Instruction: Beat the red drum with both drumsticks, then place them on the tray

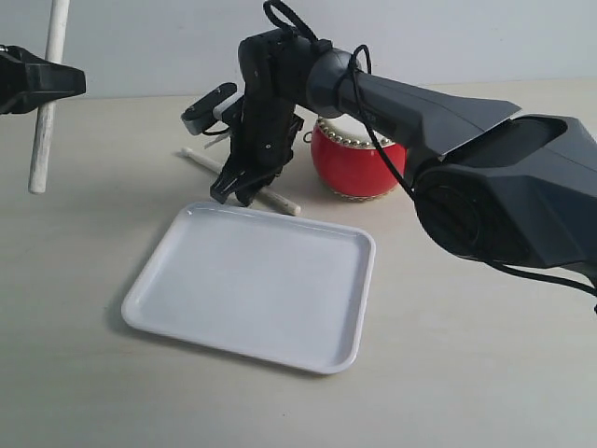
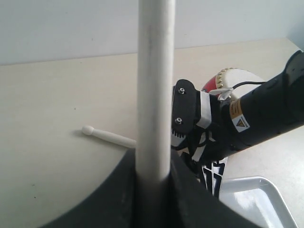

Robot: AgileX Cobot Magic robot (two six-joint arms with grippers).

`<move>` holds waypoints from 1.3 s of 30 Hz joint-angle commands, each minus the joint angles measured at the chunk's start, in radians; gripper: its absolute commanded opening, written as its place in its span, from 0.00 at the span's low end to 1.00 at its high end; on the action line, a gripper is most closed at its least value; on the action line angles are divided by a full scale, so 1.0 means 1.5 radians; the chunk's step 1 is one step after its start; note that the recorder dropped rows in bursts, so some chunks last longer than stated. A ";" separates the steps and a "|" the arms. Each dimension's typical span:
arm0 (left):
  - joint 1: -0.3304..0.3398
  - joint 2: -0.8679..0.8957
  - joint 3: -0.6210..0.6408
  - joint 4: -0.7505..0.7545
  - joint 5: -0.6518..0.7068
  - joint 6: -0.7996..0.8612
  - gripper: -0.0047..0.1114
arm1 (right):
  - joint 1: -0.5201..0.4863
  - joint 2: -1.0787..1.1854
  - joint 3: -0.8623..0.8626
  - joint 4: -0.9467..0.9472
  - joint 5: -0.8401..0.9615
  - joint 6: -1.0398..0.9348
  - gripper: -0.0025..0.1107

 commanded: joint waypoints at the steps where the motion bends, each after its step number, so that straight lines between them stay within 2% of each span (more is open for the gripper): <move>1: 0.003 -0.007 -0.003 -0.006 0.004 -0.001 0.04 | -0.003 0.008 -0.002 -0.005 0.001 0.000 0.28; 2: 0.003 -0.007 -0.003 -0.006 0.004 -0.001 0.04 | -0.003 0.008 -0.002 -0.005 0.001 0.000 0.20; 3: 0.003 -0.007 -0.003 -0.006 0.004 -0.001 0.04 | -0.003 0.008 -0.002 -0.005 0.001 0.000 0.03; 4: 0.003 -0.007 -0.003 -0.006 0.004 -0.001 0.04 | -0.003 0.008 -0.002 -0.005 -0.001 0.006 0.02; 13: 0.003 -0.007 -0.003 -0.002 0.005 -0.001 0.04 | -0.003 -0.084 -0.050 -0.008 0.046 0.038 0.02; 19: 0.003 -0.007 -0.003 0.050 0.005 -0.006 0.04 | -0.013 -0.195 -0.044 -0.008 0.061 0.061 0.02; 23: 0.002 -0.007 -0.004 0.093 0.005 -0.044 0.04 | -0.051 -0.287 0.038 -0.005 0.061 0.048 0.02; 28: -0.007 -0.007 -0.019 0.102 0.006 -0.077 0.04 | -0.112 -0.411 0.236 0.065 0.061 -0.038 0.02; 31: -0.034 -0.007 -0.025 0.102 0.015 -0.086 0.04 | -0.155 -0.493 0.371 0.178 0.061 -0.130 0.02; 32: -0.063 -0.007 -0.025 0.102 0.024 -0.093 0.04 | -0.185 -0.549 0.476 0.268 0.037 -0.193 0.02; 34: -0.099 -0.007 -0.025 0.102 0.044 -0.093 0.04 | -0.205 -0.601 0.562 0.296 -0.027 -0.222 0.02; 36: -0.143 -0.007 -0.028 0.102 0.100 -0.093 0.04 | -0.218 -0.653 0.642 0.281 -0.087 -0.224 0.02; 39: -0.225 -0.007 -0.053 0.102 0.273 -0.073 0.04 | -0.231 -0.730 0.718 0.263 -0.168 -0.224 0.02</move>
